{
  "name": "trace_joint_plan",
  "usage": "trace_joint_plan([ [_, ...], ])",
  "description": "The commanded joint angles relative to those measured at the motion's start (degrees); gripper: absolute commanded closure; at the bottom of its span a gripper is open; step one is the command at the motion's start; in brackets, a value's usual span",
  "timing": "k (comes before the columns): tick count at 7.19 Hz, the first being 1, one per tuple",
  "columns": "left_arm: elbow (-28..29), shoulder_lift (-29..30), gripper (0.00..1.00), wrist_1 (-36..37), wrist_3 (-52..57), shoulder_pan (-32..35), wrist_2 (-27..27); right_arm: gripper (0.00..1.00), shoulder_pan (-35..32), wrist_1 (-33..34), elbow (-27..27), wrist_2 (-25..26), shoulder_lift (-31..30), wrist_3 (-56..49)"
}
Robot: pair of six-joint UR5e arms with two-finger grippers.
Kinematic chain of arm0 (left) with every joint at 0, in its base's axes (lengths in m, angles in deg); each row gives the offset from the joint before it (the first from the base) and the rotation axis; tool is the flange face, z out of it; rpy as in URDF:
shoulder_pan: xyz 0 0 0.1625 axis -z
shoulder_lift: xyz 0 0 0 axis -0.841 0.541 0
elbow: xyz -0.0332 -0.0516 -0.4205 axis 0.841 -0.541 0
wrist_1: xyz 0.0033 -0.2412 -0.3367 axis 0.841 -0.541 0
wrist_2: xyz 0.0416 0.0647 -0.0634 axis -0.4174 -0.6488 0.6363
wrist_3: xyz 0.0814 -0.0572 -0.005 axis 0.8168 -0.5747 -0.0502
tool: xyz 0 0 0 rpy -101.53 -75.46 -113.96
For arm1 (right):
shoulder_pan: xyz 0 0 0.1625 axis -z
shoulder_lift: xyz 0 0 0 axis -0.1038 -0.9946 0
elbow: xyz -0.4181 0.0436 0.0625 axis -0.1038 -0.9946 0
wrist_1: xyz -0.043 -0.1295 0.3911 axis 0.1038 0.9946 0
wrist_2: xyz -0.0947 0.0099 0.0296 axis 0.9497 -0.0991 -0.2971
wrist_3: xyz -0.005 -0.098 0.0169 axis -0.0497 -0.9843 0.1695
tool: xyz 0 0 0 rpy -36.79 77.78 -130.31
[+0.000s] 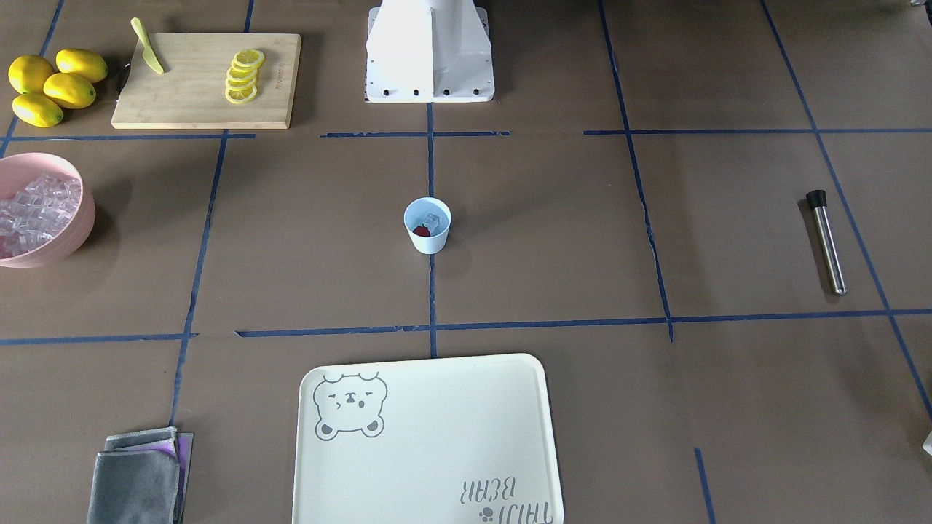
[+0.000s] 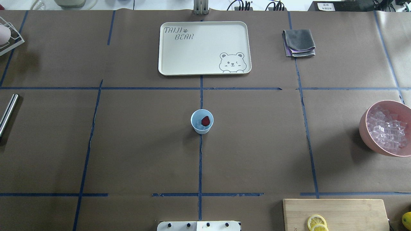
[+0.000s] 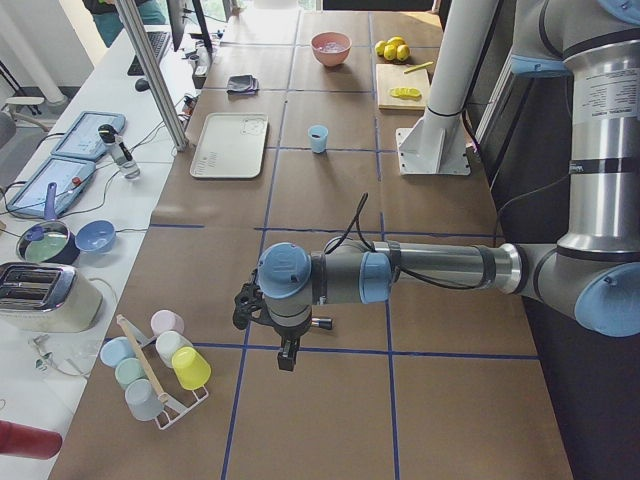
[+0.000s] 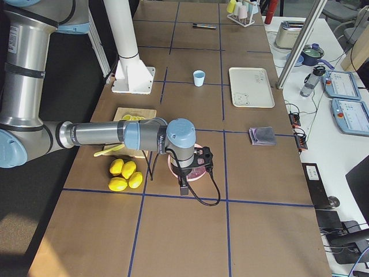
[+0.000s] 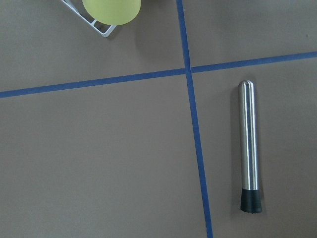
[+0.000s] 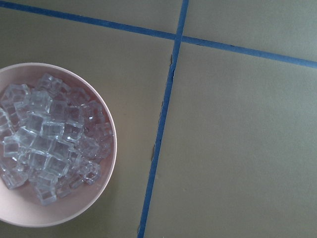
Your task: Mash ice and strawberries in cup
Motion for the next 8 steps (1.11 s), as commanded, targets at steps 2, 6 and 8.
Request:
trace_joint_plan([
  [2,-0.4,-2.0,0.0,0.0,-0.1,-0.1,-0.2,0.0,0.0,0.0,0.1,-0.2,0.1,0.2],
  [6,-0.4,-2.7,0.0,0.1,-0.1,-0.1,-0.4,0.0,0.0,0.0,0.1,-0.4,0.0,-0.2],
  [8,-0.4,-3.0,0.0,0.1,-0.1,-0.1,-0.4,0.0,0.0,0.0,0.1,-0.4,0.0,0.2],
])
